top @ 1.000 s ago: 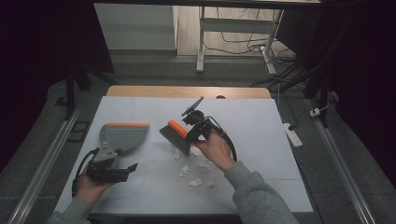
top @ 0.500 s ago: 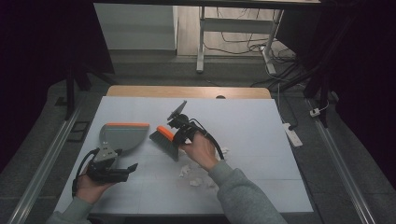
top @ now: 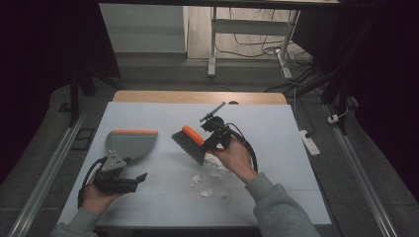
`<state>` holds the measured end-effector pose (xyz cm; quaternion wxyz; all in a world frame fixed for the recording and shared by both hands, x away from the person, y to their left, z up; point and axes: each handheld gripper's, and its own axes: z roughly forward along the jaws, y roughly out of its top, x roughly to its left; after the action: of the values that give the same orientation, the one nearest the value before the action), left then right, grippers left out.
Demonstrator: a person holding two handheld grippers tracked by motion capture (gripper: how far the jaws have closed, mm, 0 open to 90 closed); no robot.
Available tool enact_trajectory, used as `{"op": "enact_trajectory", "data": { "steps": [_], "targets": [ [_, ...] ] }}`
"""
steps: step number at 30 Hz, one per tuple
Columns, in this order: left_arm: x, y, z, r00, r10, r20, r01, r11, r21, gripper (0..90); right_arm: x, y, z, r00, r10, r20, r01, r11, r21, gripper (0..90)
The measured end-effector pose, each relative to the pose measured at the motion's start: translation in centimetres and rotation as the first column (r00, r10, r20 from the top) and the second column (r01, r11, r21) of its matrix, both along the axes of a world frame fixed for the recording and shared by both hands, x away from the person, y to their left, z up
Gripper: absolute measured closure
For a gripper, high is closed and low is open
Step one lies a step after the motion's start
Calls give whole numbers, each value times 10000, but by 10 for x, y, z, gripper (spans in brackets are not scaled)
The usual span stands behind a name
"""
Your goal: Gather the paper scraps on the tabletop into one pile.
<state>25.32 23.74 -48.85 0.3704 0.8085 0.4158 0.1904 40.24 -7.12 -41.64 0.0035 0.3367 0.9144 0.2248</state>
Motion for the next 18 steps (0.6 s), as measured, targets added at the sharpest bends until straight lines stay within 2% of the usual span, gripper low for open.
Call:
{"op": "enact_trajectory", "data": {
  "steps": [3, 7, 10, 13, 17, 18],
  "targets": [
    [-1, 1, 0, 10000, -10, 3, 10, 10000, -12, 199, -18, 0, 6, 9970, 778, 29, -778, 9969, -107, 679],
    [0, 2, 0, 10000, 58, 18, -58, 9999, -109, 199, -42, -9, 0, 9866, 1620, -171, -1626, 9860, -374, 679],
    [1, 1, 0, 10000, 49, -27, -49, 10000, -53, 200, -59, -12, -9, 9771, 2108, -289, -2126, 9735, -845, 679],
    [0, -1, 0, 10000, 21, -9, -21, 10000, 10, 199, -71, -12, -15, 9619, 2729, -169, -2726, 9525, -1356, 680],
    [1, -2, 0, 10000, 19, -43, -19, 10000, 33, 199, -78, -13, -21, 9505, 3091, -313, -3103, 9392, -1471, 680],
    [1, -2, 0, 10000, 17, -56, -17, 10000, 37, 199, -79, -13, -23, 9499, 3107, -343, -3122, 9372, -1556, 680]
  ]
}}
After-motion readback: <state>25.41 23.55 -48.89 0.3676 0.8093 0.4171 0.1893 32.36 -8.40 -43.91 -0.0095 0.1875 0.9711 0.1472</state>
